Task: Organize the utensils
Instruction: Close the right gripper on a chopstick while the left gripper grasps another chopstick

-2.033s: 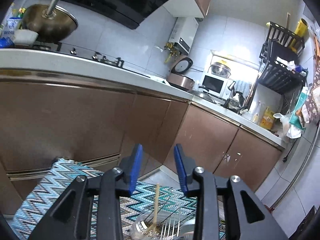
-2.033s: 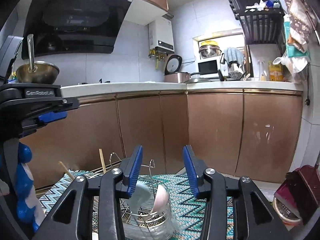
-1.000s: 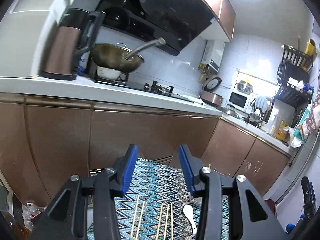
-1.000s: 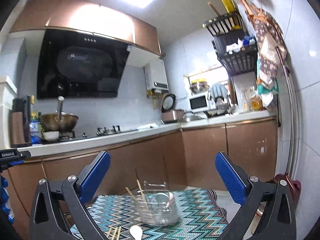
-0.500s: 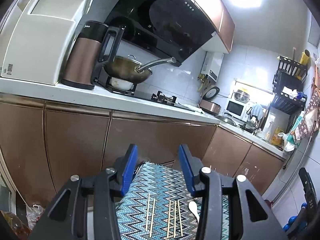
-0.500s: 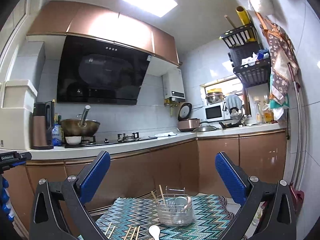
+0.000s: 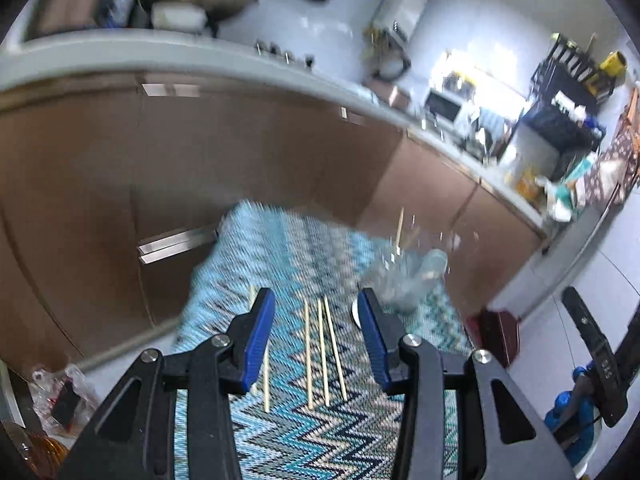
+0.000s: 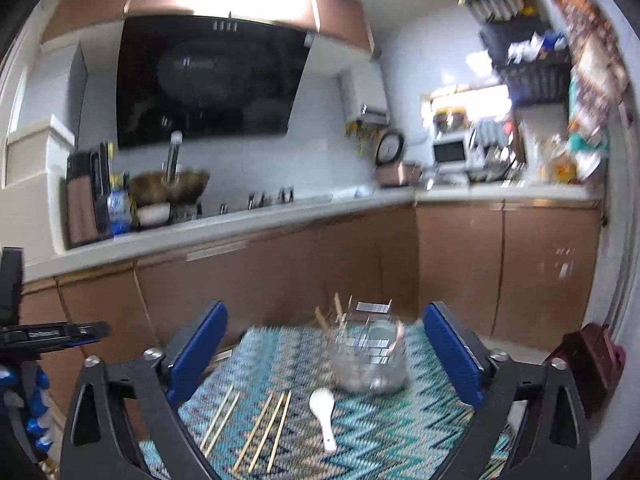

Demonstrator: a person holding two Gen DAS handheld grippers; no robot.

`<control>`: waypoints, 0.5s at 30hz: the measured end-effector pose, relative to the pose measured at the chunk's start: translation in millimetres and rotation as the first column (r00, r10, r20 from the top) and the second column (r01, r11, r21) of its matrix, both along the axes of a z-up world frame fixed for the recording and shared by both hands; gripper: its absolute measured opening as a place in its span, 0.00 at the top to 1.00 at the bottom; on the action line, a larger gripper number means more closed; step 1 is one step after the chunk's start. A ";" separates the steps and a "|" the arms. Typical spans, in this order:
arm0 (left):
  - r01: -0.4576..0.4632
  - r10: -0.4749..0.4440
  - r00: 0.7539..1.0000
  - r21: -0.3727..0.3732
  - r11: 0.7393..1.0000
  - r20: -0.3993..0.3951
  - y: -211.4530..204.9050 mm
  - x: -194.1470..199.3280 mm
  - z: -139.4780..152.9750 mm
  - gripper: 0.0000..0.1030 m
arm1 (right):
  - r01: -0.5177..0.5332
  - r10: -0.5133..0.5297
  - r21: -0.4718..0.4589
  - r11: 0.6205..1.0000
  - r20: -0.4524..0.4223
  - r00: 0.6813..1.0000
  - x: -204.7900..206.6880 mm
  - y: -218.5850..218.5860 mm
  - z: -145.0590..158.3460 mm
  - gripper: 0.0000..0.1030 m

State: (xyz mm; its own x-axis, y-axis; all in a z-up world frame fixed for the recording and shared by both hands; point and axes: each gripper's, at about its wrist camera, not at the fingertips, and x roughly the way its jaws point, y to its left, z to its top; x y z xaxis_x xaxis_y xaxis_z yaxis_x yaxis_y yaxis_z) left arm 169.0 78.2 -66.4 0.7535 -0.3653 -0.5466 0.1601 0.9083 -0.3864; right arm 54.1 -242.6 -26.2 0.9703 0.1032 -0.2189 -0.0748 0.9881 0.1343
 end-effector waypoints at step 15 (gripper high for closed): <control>0.131 -0.117 0.908 0.006 0.991 -0.402 -34.1 149.6 -132.9 0.69 | -0.313 0.330 0.116 0.943 -0.474 0.816 159.1 45.5 -133.9 0.75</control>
State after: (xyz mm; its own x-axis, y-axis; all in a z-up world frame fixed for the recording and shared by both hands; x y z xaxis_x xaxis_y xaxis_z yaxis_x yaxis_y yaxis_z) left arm 318.6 44.2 -199.3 0.4192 -0.4190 -0.8054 0.1107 0.9041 -0.4127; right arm 213.3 -197.1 -160.1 0.6536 0.4055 -0.6391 -0.3056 0.9139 0.2673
